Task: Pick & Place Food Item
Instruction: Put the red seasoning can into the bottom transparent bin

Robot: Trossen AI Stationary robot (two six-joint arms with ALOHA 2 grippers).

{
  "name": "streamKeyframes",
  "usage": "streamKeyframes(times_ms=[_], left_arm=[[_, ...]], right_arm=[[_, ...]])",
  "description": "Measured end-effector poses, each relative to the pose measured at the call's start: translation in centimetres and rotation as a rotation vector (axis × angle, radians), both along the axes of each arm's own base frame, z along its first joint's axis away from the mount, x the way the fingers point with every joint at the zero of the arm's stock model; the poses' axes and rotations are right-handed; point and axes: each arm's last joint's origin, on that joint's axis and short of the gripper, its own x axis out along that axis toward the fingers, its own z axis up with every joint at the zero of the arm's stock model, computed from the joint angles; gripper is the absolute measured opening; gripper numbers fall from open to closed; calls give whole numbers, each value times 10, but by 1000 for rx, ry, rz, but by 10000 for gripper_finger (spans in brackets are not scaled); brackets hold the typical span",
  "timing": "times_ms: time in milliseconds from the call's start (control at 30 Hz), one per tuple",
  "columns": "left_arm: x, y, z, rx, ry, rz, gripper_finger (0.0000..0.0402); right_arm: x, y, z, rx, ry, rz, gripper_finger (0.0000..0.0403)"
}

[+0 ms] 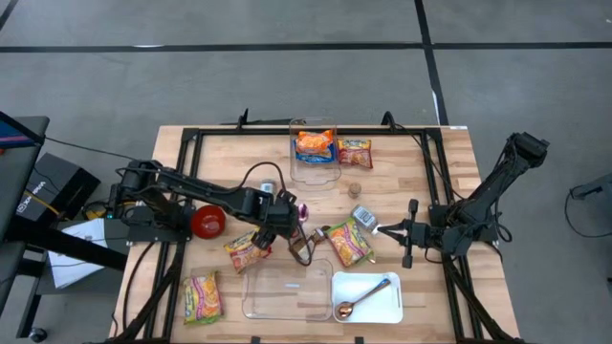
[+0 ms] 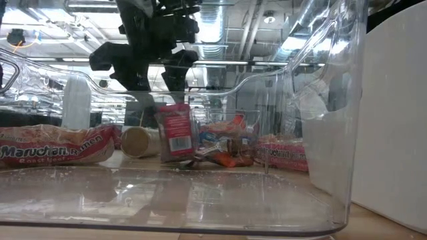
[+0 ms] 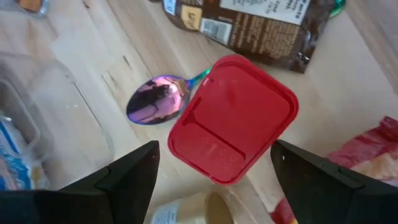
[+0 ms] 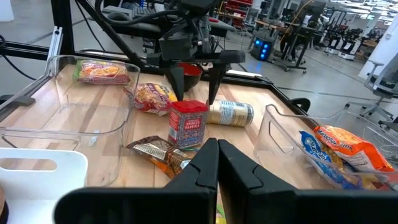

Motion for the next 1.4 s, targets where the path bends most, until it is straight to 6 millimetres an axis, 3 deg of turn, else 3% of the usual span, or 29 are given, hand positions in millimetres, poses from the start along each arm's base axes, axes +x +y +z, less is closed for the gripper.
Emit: streamKeyframes(times_ms=[533,1167,1400], left_arm=[[2,-5,2,75,7,-192,301],[3,-10,3,63,2,-287,301],[11,-10,-16,57,47,-294,301]], right_arm=[[0,1,0,12,6,23,0],[0,0,-2,12,15,20,0],[0,0,-2,11,17,21,0]])
